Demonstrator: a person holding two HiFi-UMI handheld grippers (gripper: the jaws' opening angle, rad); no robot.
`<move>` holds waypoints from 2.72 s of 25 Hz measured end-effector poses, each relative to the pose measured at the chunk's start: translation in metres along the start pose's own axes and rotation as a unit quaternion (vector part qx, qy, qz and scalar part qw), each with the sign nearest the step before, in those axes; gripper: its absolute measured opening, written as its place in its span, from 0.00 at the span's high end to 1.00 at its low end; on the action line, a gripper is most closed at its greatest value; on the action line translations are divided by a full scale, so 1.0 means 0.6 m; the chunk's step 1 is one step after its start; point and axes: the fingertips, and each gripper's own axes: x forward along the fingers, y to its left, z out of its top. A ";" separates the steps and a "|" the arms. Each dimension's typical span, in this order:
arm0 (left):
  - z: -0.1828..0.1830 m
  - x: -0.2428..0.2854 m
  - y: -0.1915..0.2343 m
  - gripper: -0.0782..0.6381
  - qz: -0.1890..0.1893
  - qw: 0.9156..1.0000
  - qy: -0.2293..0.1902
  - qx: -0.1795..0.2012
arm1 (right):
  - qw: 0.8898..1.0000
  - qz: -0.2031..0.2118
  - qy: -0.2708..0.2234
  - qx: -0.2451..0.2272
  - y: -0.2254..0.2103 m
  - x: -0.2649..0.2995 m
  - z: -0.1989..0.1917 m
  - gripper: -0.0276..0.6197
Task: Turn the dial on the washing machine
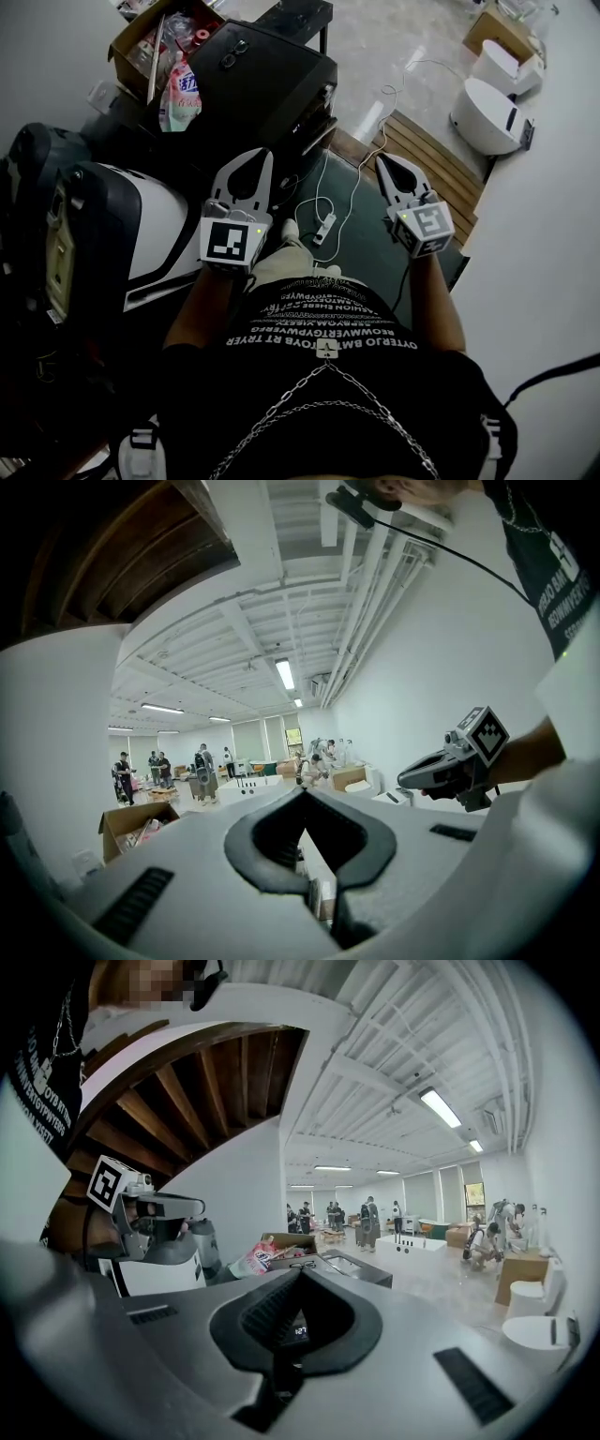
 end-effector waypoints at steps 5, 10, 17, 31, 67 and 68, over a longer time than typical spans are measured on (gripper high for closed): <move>-0.022 0.028 0.053 0.88 0.004 1.000 0.008 -0.011 | 0.999 0.009 0.024 -0.032 -0.008 0.094 -0.015 0.96; -0.044 0.046 0.094 0.88 -0.001 1.000 0.018 -0.010 | 0.999 0.001 0.040 -0.031 -0.032 0.180 -0.034 0.96; -0.085 0.054 0.156 0.88 0.006 0.999 0.037 -0.014 | 0.996 -0.007 0.076 -0.046 -0.054 0.279 -0.096 0.94; -0.149 0.103 0.219 0.88 -0.020 0.998 0.053 -0.031 | 0.985 -0.001 0.160 -0.062 -0.069 0.407 -0.185 0.85; -0.105 0.162 0.177 0.88 0.206 0.972 0.087 -0.073 | 0.941 0.177 0.248 -0.145 -0.210 0.550 -0.306 0.68; -0.106 0.159 0.177 0.88 0.214 0.970 0.088 -0.074 | 0.939 0.180 0.251 -0.150 -0.211 0.556 -0.314 0.67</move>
